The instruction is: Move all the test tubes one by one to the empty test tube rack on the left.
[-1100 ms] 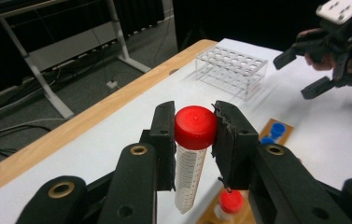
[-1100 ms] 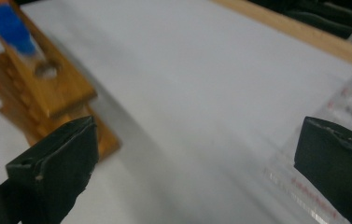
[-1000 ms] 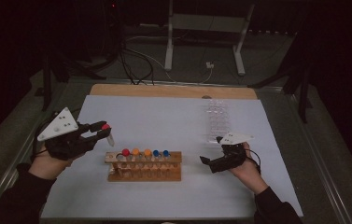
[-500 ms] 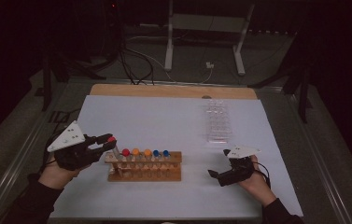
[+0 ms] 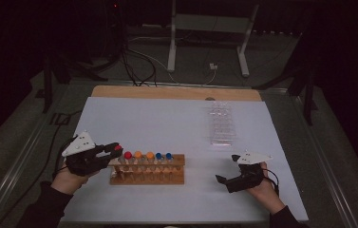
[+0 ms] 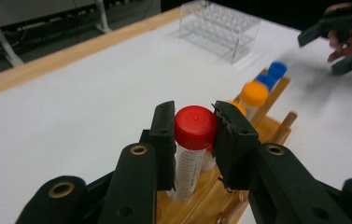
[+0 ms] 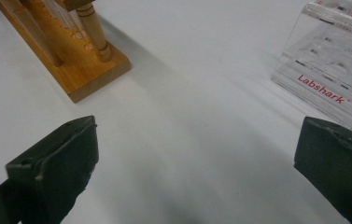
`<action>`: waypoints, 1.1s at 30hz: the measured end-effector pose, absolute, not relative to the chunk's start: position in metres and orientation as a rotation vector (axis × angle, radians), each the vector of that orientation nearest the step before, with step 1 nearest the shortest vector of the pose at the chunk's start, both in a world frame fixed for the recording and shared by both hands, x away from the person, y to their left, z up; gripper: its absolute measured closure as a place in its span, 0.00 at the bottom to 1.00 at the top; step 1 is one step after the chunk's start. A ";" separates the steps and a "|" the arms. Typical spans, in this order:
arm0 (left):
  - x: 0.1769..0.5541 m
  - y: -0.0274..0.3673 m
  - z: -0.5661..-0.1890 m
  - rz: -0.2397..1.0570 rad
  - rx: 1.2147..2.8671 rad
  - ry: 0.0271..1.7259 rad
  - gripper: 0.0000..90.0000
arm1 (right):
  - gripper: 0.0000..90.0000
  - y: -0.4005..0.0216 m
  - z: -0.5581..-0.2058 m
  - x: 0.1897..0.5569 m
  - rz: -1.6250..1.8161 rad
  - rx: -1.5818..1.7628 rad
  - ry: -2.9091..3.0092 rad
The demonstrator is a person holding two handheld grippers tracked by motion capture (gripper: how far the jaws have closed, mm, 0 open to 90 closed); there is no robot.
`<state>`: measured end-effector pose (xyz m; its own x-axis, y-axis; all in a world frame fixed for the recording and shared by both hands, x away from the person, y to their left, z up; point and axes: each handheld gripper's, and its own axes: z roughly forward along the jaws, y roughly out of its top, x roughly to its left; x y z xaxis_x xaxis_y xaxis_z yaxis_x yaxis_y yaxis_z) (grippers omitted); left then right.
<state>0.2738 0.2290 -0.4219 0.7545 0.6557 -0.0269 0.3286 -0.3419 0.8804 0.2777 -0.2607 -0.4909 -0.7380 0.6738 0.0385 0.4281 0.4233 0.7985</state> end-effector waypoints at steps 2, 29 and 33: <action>0.275 0.229 -0.427 0.402 1.955 0.756 0.80 | 0.00 -0.261 -0.491 0.278 1.222 0.951 2.392; 0.267 0.232 -0.435 0.346 2.010 0.740 0.25 | 0.00 -0.258 -0.492 0.277 1.241 0.936 2.419; 0.266 0.236 -0.441 0.274 2.011 0.714 0.08 | 0.00 -0.259 -0.492 0.276 1.248 0.939 2.417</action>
